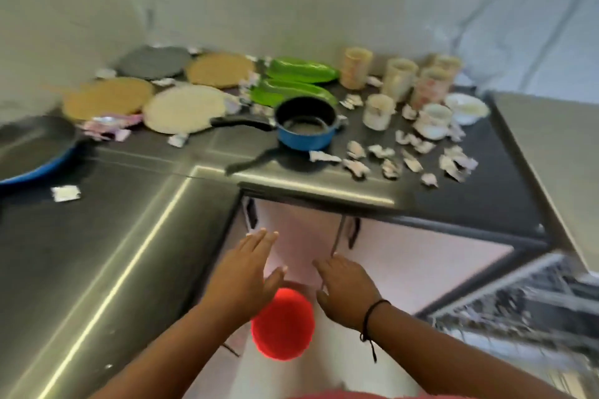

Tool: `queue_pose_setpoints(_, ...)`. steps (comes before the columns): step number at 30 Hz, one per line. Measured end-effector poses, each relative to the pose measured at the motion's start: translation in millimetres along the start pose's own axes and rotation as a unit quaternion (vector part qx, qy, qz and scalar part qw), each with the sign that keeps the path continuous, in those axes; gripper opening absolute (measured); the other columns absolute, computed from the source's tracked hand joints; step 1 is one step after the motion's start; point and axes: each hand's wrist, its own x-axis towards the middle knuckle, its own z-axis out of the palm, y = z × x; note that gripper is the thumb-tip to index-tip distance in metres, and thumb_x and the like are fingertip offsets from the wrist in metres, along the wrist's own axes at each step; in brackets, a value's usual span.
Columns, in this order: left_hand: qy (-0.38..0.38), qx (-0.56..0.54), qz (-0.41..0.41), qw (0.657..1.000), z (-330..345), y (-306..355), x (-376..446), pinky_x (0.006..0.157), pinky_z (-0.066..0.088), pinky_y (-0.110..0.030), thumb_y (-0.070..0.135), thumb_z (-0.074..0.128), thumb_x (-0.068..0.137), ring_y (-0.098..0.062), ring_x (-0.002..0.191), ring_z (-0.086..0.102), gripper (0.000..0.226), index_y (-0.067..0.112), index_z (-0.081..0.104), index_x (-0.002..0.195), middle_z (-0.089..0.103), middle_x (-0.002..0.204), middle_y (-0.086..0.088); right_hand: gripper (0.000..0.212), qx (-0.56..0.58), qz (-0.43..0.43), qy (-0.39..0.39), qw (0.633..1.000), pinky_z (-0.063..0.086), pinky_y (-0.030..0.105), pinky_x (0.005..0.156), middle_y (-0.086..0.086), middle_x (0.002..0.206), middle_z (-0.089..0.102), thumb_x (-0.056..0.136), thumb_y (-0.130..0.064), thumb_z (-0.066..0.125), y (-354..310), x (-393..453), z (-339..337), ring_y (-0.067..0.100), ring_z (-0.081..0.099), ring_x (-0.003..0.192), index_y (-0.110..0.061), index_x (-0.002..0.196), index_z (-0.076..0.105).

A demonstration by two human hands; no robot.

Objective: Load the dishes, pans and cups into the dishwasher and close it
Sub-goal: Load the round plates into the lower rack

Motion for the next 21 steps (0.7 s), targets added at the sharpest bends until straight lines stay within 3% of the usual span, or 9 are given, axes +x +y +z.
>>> queue_pose_setpoints(4,0.099,-0.032,-0.052,0.993,-45.1,-25.3,4.9,0.114,0.009,-0.023,0.058,0.038,0.089,-0.016,0.145,0.020,0.070,0.023,0.029,0.148,0.027,0.156,-0.001,0.056,-0.005,-0.108,0.095,0.990,0.025,0.037,0.113,0.004,0.140,0.050,0.088,-0.034,0.052,-53.4,57.3,-54.5,0.029,0.034,0.139,-0.019,0.141,0.042)
queue_pose_setpoints(10,0.155,-0.043,-0.132,0.978,-79.3,-77.1,36.4,0.116,0.015,-0.026,0.053,0.048,0.091,-0.012,0.144,0.019,0.066,0.029,0.027,0.148,0.025,0.156,0.005,0.057,0.053,-0.174,0.149,0.972,0.025,0.035,0.115,-0.004,0.143,0.044,0.091,-0.044,0.051,-101.2,143.3,-106.4,0.019,0.029,0.141,-0.026,0.143,0.035)
queue_pose_setpoints(13,0.179,-0.050,-0.177,0.966,-95.4,-99.3,62.6,0.116,0.022,-0.028,0.049,0.054,0.090,-0.011,0.142,0.026,0.065,0.027,0.032,0.147,0.031,0.153,0.004,0.059,0.074,-0.214,0.136,0.965,0.021,0.031,0.116,-0.004,0.145,0.042,0.092,-0.045,0.050,-115.9,185.6,-123.7,0.017,0.028,0.140,-0.024,0.144,0.034)
queue_pose_setpoints(17,0.207,-0.076,-0.238,0.946,-125.4,-119.1,90.4,0.108,0.027,-0.022,0.046,0.057,0.090,-0.009,0.133,0.037,0.059,0.028,0.037,0.142,0.040,0.146,0.010,0.056,0.131,-0.247,0.111,0.954,0.030,0.025,0.109,-0.005,0.137,0.048,0.088,-0.045,0.055,-134.4,242.2,-148.6,0.012,0.040,0.130,-0.027,0.139,0.040)
queue_pose_setpoints(21,0.219,-0.112,-0.309,0.919,-144.7,-143.2,104.0,0.108,0.028,-0.024,0.047,0.056,0.091,-0.009,0.134,0.035,0.060,0.029,0.034,0.143,0.037,0.147,0.010,0.054,0.194,-0.249,0.063,0.947,0.036,0.028,0.100,-0.002,0.132,0.051,0.087,-0.039,0.061,-151.2,299.7,-178.9,0.016,0.046,0.123,-0.025,0.135,0.041)
